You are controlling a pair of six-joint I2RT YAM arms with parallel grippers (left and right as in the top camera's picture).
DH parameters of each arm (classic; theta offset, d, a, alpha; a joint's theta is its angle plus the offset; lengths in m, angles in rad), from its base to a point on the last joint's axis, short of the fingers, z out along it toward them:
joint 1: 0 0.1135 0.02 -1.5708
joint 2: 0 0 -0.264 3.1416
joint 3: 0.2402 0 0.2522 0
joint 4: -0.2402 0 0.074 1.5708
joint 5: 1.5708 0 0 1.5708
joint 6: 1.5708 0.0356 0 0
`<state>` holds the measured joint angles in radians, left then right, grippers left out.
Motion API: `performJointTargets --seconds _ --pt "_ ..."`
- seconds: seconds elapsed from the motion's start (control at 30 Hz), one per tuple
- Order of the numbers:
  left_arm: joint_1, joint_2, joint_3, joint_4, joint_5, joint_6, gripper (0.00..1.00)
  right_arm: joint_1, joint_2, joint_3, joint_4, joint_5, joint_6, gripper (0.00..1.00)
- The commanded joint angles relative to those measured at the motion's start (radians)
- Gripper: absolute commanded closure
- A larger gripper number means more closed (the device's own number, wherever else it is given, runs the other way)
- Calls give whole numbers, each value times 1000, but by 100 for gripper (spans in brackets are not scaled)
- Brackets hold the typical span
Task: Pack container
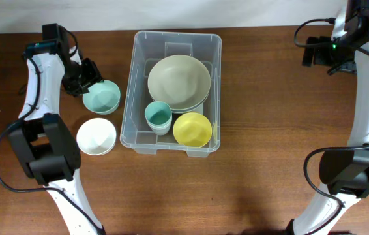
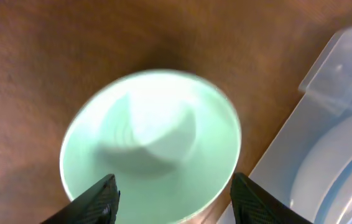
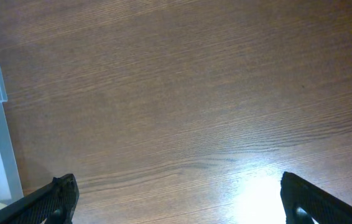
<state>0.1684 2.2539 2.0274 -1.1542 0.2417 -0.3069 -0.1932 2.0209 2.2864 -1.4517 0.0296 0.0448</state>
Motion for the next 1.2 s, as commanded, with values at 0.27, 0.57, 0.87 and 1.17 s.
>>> performJointTargets --seconds 0.27,0.57,0.87,1.17 --pt "0 22 2 -140 -138 4 41 -4 -3 -3 0 5 -3 1" --pt "0 23 -124 -19 -138 -13 41 -4 -3 -3 0 5 -3 1" --pt "0 23 -223 93 -134 -48 41 -4 -3 -3 0 5 -3 1" --pt "0 23 -221 112 -134 -48 52 -4 -3 -3 0 5 -3 1"
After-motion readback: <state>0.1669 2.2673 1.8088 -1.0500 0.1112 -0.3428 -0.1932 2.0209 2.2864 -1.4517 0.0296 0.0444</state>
